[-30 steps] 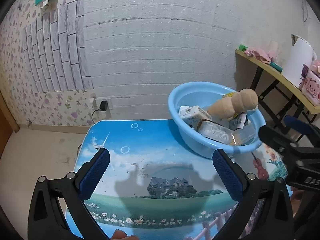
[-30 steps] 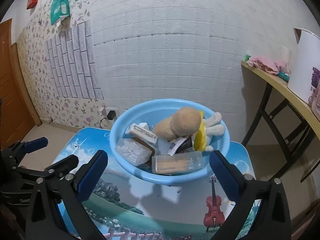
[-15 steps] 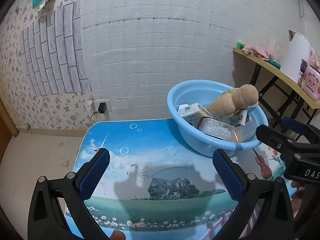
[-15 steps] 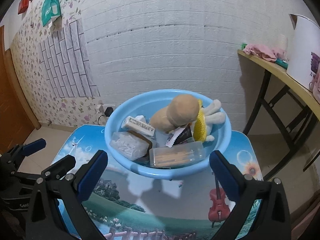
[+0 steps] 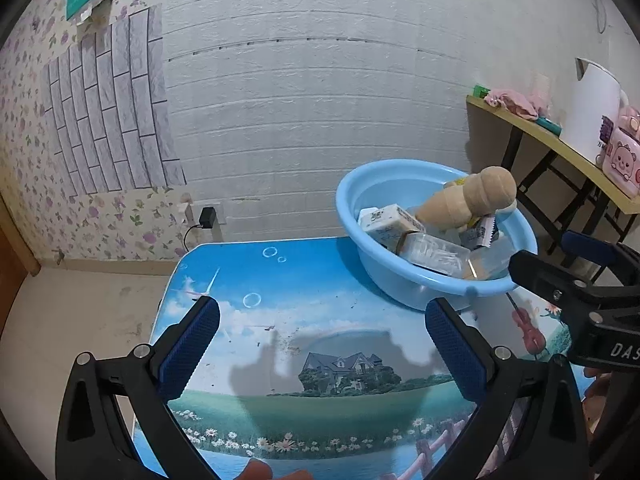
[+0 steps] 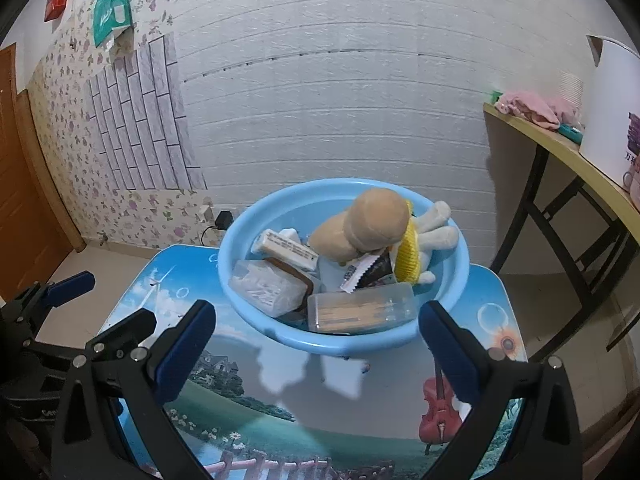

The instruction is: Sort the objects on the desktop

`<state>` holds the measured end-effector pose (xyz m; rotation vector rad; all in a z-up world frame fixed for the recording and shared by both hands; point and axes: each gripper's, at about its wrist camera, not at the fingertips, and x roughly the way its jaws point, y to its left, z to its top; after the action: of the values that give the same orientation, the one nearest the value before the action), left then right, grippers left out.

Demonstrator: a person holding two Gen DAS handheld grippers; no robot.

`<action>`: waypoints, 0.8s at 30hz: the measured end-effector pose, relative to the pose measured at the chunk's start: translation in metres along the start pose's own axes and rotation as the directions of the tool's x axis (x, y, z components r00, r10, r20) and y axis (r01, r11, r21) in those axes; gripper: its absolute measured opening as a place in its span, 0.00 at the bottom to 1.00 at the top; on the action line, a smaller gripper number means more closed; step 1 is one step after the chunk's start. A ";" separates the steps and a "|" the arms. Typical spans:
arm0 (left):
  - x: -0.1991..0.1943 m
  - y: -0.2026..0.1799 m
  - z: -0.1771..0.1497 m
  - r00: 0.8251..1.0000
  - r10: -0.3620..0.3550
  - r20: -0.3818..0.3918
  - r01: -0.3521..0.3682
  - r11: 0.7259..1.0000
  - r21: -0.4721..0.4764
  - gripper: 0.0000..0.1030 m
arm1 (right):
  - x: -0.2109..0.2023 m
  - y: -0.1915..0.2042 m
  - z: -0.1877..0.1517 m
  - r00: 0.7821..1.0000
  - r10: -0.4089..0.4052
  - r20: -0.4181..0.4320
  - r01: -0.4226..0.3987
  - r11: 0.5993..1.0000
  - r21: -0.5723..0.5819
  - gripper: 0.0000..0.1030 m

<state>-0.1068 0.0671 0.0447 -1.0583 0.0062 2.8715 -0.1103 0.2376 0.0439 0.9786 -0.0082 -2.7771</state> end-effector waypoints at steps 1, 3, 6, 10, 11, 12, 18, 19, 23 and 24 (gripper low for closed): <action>0.000 0.001 0.000 1.000 0.004 -0.002 -0.004 1.000 -0.006 1.00 | -0.001 0.000 0.000 1.000 0.000 0.001 0.000 1.000 -0.003 1.00; 0.000 0.003 0.000 1.000 0.009 -0.004 -0.009 1.000 -0.013 1.00 | -0.002 0.001 0.000 1.000 0.003 0.004 -0.003 1.000 -0.006 1.00; -0.002 0.005 0.000 1.000 0.014 -0.001 -0.014 1.000 -0.020 1.00 | -0.004 0.003 0.001 1.000 0.010 0.009 -0.010 1.000 -0.010 1.00; -0.005 0.008 0.000 1.000 0.027 0.005 -0.026 0.999 -0.036 1.00 | -0.007 0.004 0.001 1.000 0.006 0.016 -0.006 1.000 -0.018 1.00; -0.005 0.009 0.001 1.000 0.029 0.005 -0.029 0.999 -0.038 1.00 | -0.007 0.004 0.002 1.000 0.007 0.017 -0.007 1.000 -0.017 1.00; -0.005 0.009 0.001 1.000 0.031 0.005 -0.031 0.999 -0.040 1.00 | -0.008 0.004 0.002 1.000 0.006 0.019 -0.006 1.000 -0.016 1.00; -0.008 0.008 0.000 0.999 0.034 0.007 -0.034 0.999 -0.036 1.00 | -0.008 0.003 0.001 1.000 0.005 0.018 -0.005 1.000 -0.010 1.00; -0.008 0.008 0.000 0.999 0.034 0.007 -0.034 0.999 -0.035 1.00 | -0.008 0.004 0.001 1.000 0.005 0.018 -0.005 1.000 -0.011 1.00; -0.008 0.008 0.000 0.999 0.038 0.008 -0.038 0.999 -0.034 1.00 | -0.009 0.005 0.001 1.000 0.009 0.023 -0.009 1.000 -0.012 1.00; -0.009 0.008 0.000 0.999 0.039 0.010 -0.039 0.999 -0.034 1.00 | -0.009 0.005 0.001 1.000 0.010 0.023 -0.010 1.000 -0.012 1.00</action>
<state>-0.1006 0.0583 0.0502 -1.0601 -0.0226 2.9222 -0.1026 0.2349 0.0505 0.9409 0.0003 -2.7760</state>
